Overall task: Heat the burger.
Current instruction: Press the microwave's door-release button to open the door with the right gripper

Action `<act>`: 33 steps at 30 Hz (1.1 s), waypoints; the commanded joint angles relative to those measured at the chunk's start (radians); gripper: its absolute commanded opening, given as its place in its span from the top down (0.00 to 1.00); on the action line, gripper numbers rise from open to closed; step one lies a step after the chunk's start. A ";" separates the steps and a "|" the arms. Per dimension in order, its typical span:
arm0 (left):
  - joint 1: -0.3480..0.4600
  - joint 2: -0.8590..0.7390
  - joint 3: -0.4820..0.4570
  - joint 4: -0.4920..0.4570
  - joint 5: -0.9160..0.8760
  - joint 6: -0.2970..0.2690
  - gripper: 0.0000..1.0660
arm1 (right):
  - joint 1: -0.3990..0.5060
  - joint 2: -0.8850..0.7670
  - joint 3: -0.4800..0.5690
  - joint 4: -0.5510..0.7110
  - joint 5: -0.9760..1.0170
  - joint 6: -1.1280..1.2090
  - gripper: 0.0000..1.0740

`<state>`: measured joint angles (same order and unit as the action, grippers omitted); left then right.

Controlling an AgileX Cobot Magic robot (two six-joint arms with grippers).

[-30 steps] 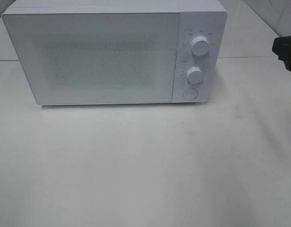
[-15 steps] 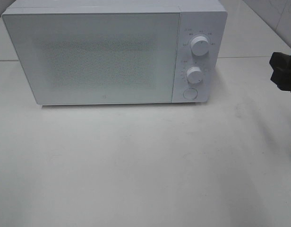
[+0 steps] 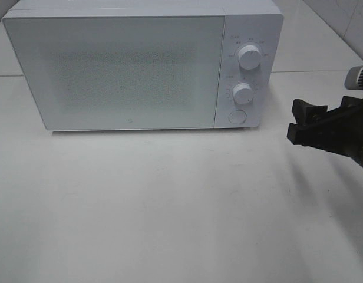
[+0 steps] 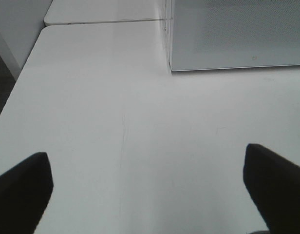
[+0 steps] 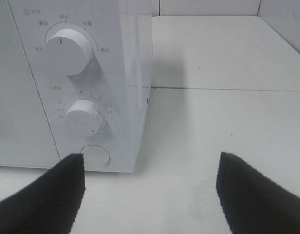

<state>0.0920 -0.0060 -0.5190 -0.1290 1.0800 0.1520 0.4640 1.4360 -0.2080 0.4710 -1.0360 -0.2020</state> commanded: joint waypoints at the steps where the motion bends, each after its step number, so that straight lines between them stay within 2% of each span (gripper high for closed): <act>1: 0.002 -0.015 0.003 -0.005 -0.010 -0.004 0.06 | 0.099 0.052 0.003 0.133 -0.090 -0.051 0.30; 2: 0.002 -0.015 0.003 -0.005 -0.010 -0.004 0.06 | 0.154 0.079 0.003 0.199 -0.135 -0.070 0.30; 5: 0.002 -0.015 0.003 -0.005 -0.010 -0.004 0.06 | 0.183 0.094 0.002 0.237 -0.151 -0.074 0.30; 6: 0.002 -0.015 0.003 -0.005 -0.010 -0.004 0.06 | 0.230 0.118 -0.010 0.303 -0.162 -0.076 0.30; 8: 0.002 -0.015 0.003 -0.005 -0.010 -0.004 0.06 | 0.287 0.145 -0.033 0.346 -0.167 -0.080 0.30; 17: 0.002 -0.015 0.003 -0.005 -0.010 -0.004 0.06 | 0.411 0.229 -0.123 0.444 -0.169 -0.101 0.30; 27: 0.002 -0.015 0.003 -0.005 -0.010 -0.004 0.06 | 0.436 0.261 -0.149 0.468 -0.151 -0.101 0.31; 31: 0.002 -0.015 0.003 -0.005 -0.010 -0.004 0.06 | 0.436 0.261 -0.149 0.468 -0.147 -0.056 0.33; 33: 0.002 -0.015 0.003 -0.005 -0.010 -0.004 0.06 | 0.436 0.261 -0.149 0.468 -0.147 0.046 0.35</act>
<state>0.0920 -0.0060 -0.5190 -0.1290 1.0800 0.1520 0.8960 1.6980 -0.3500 0.9440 -1.1860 -0.2110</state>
